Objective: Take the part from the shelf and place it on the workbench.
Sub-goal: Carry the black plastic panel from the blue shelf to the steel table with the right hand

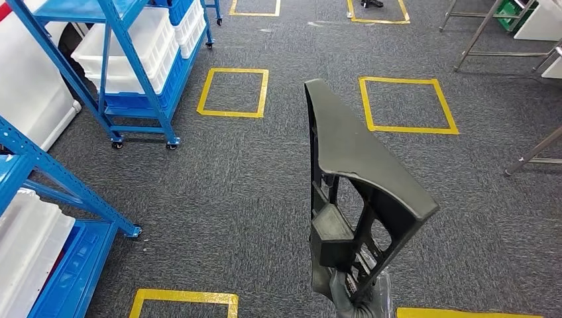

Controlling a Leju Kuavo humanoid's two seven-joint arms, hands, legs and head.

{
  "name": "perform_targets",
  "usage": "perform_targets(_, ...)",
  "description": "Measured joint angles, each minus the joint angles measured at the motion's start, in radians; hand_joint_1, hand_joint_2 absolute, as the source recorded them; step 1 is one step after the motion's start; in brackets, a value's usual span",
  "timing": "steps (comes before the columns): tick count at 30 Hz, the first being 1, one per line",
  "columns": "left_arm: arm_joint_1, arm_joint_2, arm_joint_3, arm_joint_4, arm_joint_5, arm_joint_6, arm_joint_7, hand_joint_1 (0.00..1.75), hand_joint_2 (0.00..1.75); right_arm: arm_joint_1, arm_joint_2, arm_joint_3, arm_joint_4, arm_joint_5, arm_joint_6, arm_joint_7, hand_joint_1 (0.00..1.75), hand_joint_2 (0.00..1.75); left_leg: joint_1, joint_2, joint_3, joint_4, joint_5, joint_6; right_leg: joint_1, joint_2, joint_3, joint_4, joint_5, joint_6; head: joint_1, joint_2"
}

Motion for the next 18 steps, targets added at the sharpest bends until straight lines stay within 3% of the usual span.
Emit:
perform_targets(1, -0.001, -0.001, 0.000, 0.000, 0.000, 0.002, 0.000, 0.00, 0.00, 0.001, -0.001, 0.000, -0.001, -0.003, 0.000, 0.000, 1.75, 1.75, 0.002, 0.013, 0.002, -0.006, 0.004, 0.007, 0.002, -0.022, -0.010, 0.018, -0.013, 0.004, 0.002, 0.000)
perform_targets(3, 0.000, -0.002, 0.000, 0.000, 0.000, 0.006, 0.000, 0.00, 0.00, 0.003, -0.002, 0.000, -0.001, -0.009, 0.002, 0.000, 1.75, 1.75, 0.001, 0.039, 0.004, -0.013, 0.009, 0.016, 0.003, -0.083, -0.055, 0.112, -0.070, 0.010, 0.005, 0.000)
perform_targets(5, 0.003, -0.002, 0.000, 0.000, 0.001, 0.008, 0.000, 0.00, 0.00, 0.005, -0.003, 0.000, -0.001, -0.016, 0.004, 0.000, 1.75, 1.75, -0.001, 0.069, 0.002, -0.013, 0.008, 0.018, -0.002, -0.109, -0.113, 0.229, -0.119, 0.017, 0.007, 0.000)
perform_targets(6, 0.004, -0.003, 0.001, 0.000, 0.001, 0.009, 0.000, 0.00, 0.00, 0.008, -0.003, -0.001, -0.001, -0.018, 0.004, 0.000, 1.75, 1.75, -0.002, 0.083, 0.003, -0.012, 0.006, 0.017, -0.005, -0.114, -0.126, 0.255, -0.121, 0.019, 0.007, 0.000)
perform_targets(7, 0.004, -0.003, 0.001, 0.000, 0.002, 0.009, 0.000, 0.00, 0.00, 0.012, -0.003, -0.002, -0.002, -0.020, 0.005, 0.000, 1.75, 1.75, -0.002, 0.096, 0.004, -0.012, 0.004, 0.015, -0.007, -0.119, -0.119, 0.244, -0.104, 0.020, 0.007, 0.000)
perform_targets(8, 0.003, -0.005, 0.001, 0.000, 0.002, 0.010, 0.000, 0.00, 0.00, 0.016, -0.003, -0.003, -0.003, -0.021, 0.005, 0.000, 1.75, 1.75, -0.002, 0.108, 0.007, -0.012, 0.001, 0.013, -0.008, -0.128, -0.092, 0.193, -0.073, 0.020, 0.007, 0.000)
perform_targets(10, 0.002, -0.007, 0.001, 0.000, 0.002, 0.010, -0.001, 0.00, 0.00, 0.023, -0.002, -0.006, -0.009, -0.022, 0.005, 0.000, 1.75, 1.75, -0.005, 0.129, 0.015, -0.011, -0.006, 0.004, -0.004, -0.176, -0.018, 0.057, -0.022, 0.014, 0.007, 0.000)
perform_targets(12, 0.001, -0.008, 0.001, 0.000, 0.002, 0.012, -0.002, 0.00, 0.00, 0.026, 0.000, -0.009, -0.017, -0.022, 0.007, 0.000, 1.75, 1.75, -0.009, 0.147, 0.023, -0.010, -0.014, -0.007, 0.005, -0.205, 0.016, -0.009, -0.010, 0.003, 0.006, 0.000)
perform_targets(14, -0.001, -0.009, 0.001, 0.000, 0.001, 0.014, -0.005, 0.00, 0.00, 0.032, 0.005, -0.014, -0.025, -0.023, 0.015, 0.000, 1.75, 1.75, -0.010, 0.166, 0.031, -0.011, -0.019, -0.017, 0.009, -0.183, 0.015, -0.012, -0.011, -0.007, 0.005, 0.000)
perform_targets(15, -0.003, -0.010, 0.001, 0.000, 0.000, 0.016, -0.007, 0.00, 0.00, 0.038, 0.009, -0.019, -0.030, -0.025, 0.023, 0.000, 1.75, 1.75, -0.008, 0.164, 0.033, -0.008, -0.025, -0.023, 0.008, -0.171, 0.016, -0.015, -0.009, -0.013, 0.005, 0.000)
perform_targets(17, -0.004, -0.011, 0.002, 0.000, -0.001, 0.021, -0.011, 0.00, 0.00, 0.047, 0.022, -0.033, -0.041, -0.029, 0.046, 0.000, 1.75, 1.75, -0.003, 0.121, 0.014, 0.047, -0.066, -0.030, 0.002, -0.147, 0.019, -0.021, -0.005, -0.025, 0.001, 0.000)
perform_targets(18, -0.003, -0.011, 0.002, 0.000, -0.001, 0.023, -0.013, 0.00, 0.00, 0.049, 0.029, -0.041, -0.045, -0.032, 0.058, 0.000, 1.75, 1.75, -0.001, 0.089, -0.011, 0.105, -0.099, -0.032, 0.001, -0.135, 0.019, -0.022, -0.004, -0.030, -0.002, 0.000)
